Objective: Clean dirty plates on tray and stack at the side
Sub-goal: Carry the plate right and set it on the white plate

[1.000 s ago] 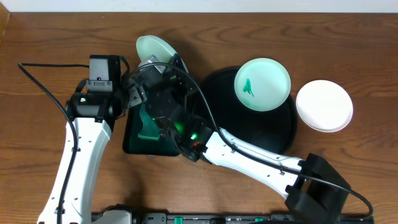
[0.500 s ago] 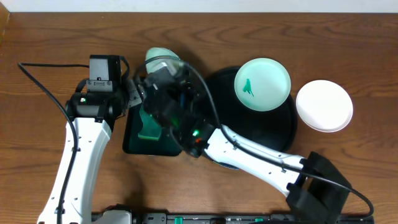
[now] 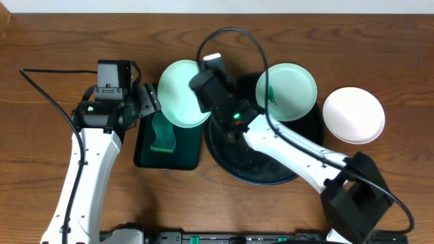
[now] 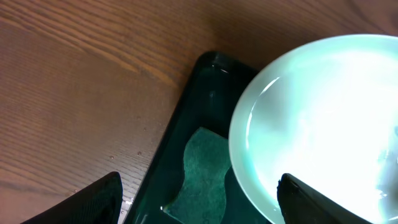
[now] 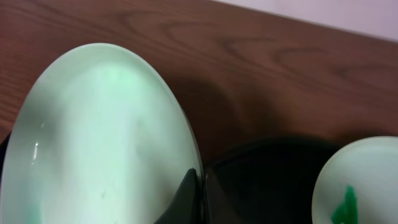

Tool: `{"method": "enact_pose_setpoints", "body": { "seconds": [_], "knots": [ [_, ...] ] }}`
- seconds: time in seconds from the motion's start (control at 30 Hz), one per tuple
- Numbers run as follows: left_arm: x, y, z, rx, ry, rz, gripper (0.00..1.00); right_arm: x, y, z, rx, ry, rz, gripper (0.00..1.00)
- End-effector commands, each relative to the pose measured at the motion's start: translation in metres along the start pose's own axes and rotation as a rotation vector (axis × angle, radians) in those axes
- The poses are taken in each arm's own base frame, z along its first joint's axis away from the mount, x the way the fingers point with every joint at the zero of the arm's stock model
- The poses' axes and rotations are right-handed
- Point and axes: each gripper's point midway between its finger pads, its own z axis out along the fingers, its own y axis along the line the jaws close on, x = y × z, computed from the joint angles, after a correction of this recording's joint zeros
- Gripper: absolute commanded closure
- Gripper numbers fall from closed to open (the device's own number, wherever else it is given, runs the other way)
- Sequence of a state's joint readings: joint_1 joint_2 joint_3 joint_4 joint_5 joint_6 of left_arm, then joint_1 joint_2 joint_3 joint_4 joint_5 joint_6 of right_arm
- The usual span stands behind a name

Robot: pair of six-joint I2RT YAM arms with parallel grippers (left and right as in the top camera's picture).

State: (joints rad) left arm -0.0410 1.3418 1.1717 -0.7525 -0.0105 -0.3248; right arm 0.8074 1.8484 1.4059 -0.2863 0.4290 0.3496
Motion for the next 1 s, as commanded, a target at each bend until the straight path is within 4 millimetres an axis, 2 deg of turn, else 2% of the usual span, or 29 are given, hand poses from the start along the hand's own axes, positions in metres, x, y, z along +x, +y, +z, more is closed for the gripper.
{"method": "enact_pose_setpoints", "body": {
  "seconds": [0.0,0.17,0.43,0.63,0.77,0.83,0.97],
  "knots": [
    [-0.006,0.001,-0.004,-0.008,-0.019,-0.005,0.20,-0.040,-0.013,-0.032,-0.068,-0.061,0.114,0.99],
    [-0.006,0.001,-0.004,-0.008,-0.019,-0.005,0.20,-0.063,-0.055,-0.061,-0.022,-0.092,0.163,0.99],
    [-0.006,0.001,-0.004,-0.008,-0.019,-0.005,0.20,-0.068,-0.148,-0.090,0.133,-0.063,0.250,0.99],
    [-0.006,0.001,-0.004,-0.008,-0.019,-0.005,0.20,-0.051,-0.222,-0.098,0.279,0.003,0.345,0.99],
    [-0.006,0.001,-0.004,-0.008,-0.019,-0.005,0.20,-0.032,-0.270,-0.102,0.363,0.068,0.413,0.99],
    [-0.006,0.001,-0.004,-0.008,-0.019,-0.005,0.20,-0.019,-0.303,-0.109,0.433,0.098,0.464,0.99],
    [-0.006,0.001,-0.004,-0.008,-0.019,-0.005,0.20,-0.001,-0.350,-0.122,0.529,0.131,0.542,0.99]
  ]
}}
